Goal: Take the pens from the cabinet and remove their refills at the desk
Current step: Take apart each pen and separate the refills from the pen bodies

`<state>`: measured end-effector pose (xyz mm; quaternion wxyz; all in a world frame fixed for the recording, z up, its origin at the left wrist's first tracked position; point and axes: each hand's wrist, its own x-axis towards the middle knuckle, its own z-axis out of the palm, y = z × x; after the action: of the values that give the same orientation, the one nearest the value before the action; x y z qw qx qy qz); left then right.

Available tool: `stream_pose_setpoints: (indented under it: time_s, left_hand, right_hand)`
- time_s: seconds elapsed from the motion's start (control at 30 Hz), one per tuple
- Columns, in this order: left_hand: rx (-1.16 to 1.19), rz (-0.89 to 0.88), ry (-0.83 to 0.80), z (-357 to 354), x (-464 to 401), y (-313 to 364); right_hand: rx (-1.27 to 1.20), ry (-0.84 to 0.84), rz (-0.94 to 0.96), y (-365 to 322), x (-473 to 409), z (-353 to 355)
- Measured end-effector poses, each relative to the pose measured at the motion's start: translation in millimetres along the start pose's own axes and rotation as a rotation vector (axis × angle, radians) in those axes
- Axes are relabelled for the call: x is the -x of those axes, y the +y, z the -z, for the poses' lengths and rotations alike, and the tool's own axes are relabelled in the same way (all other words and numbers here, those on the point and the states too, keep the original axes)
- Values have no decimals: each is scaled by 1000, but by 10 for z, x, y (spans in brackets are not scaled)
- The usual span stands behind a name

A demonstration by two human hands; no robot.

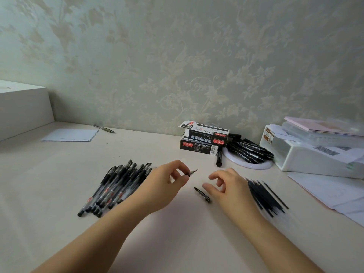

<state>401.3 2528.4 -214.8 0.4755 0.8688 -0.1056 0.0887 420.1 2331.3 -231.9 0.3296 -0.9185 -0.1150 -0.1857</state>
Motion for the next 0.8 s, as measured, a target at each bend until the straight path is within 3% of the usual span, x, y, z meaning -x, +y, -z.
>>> stream_pose_setpoints:
  time_s: [0.17,0.27,0.4,0.6,0.8]
  left_hand:
    - [-177,-84,-4,-3,22,-21]
    - [-191,-96,-11,-5,20,-22]
    - [-174,-118,-22,-6,24,-13]
    - [-137,-128,-39,-11,20,-10]
    - [-136,-94,-27,14,18,-16]
  right_hand:
    - [23,-19,14,28,-3,-63]
    - [-241,79,-48,7,-35,-43]
    - [-600,-7,-111,-43,-20,-39]
    - [-657,-112,-87,-92,0,-70]
    - [-665,-23,-127,-42,-27,-26]
